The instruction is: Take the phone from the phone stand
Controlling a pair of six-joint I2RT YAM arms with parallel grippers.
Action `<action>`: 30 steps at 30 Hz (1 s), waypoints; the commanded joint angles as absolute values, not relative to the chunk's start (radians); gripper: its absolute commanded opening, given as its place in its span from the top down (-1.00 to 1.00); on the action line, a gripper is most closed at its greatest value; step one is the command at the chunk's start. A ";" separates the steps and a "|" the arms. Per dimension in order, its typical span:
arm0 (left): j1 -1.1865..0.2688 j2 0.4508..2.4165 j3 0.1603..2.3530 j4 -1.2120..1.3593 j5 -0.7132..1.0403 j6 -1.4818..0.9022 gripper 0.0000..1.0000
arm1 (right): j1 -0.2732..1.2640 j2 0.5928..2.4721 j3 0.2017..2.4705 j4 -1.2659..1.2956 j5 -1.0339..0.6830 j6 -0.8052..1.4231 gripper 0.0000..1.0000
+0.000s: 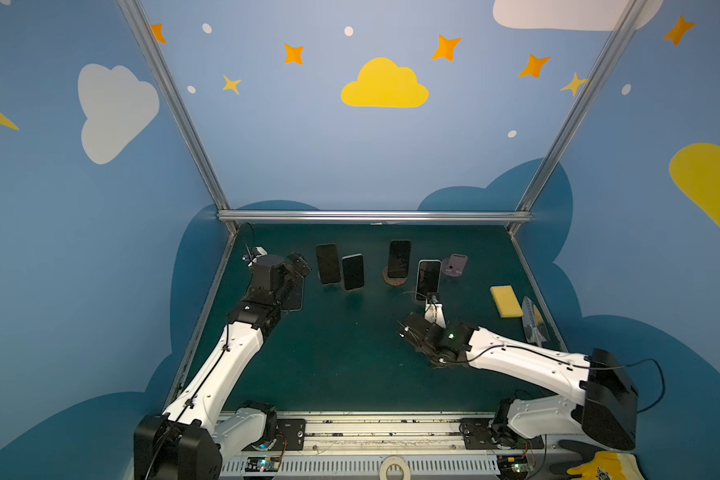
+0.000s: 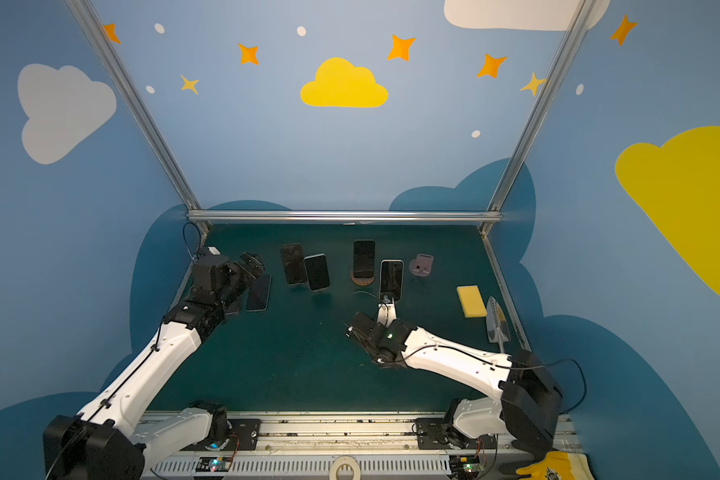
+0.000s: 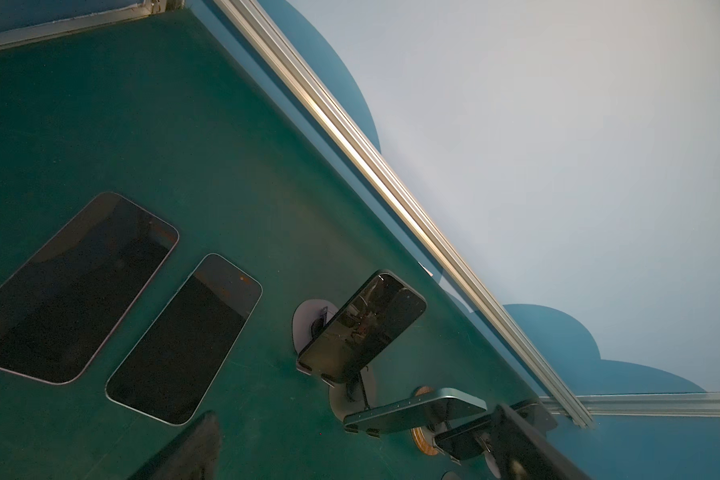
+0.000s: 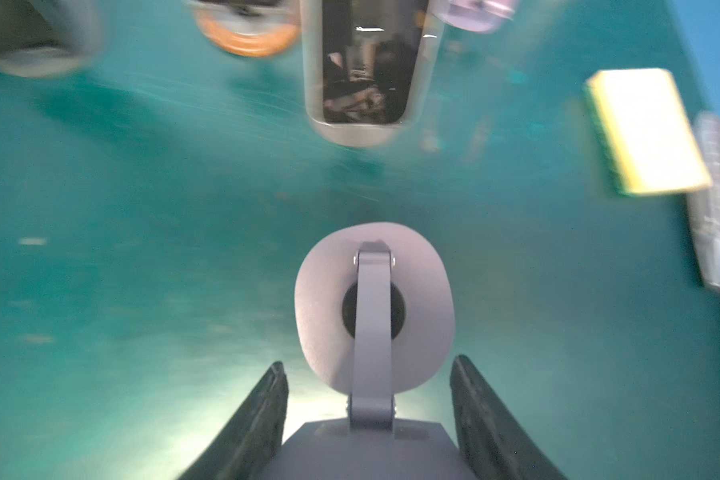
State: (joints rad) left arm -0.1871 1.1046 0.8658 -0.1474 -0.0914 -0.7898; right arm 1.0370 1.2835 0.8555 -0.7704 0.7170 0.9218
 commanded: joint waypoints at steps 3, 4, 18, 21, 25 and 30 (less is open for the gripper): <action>-0.194 1.088 0.893 -0.141 -0.094 -0.770 -1.00 | 0.929 1.095 0.700 -0.660 0.839 0.815 0.13; -0.197 1.088 0.893 -0.141 -0.096 -0.769 -1.00 | 0.888 1.069 0.682 -0.607 0.822 0.770 0.13; -0.204 1.078 0.890 -0.133 -0.106 -0.749 -1.00 | 0.405 1.236 0.744 -0.156 0.494 0.400 0.11; -0.205 1.073 0.889 -0.131 -0.120 -0.746 -1.00 | 0.343 1.335 0.810 -0.158 0.404 0.350 0.11; -0.204 1.069 0.889 -0.129 -0.111 -0.743 -1.00 | 0.270 1.435 0.882 -0.165 0.309 0.346 0.12; -0.206 1.073 0.886 -0.122 -0.123 -0.735 -1.00 | 0.223 1.574 0.985 -0.235 0.261 0.347 0.11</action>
State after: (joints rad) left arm -0.2043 1.0882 0.8658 -0.1459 -0.1085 -0.7551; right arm 0.2382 1.5276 0.9295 -0.1989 0.3290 0.3607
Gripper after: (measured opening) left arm 0.998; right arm 0.581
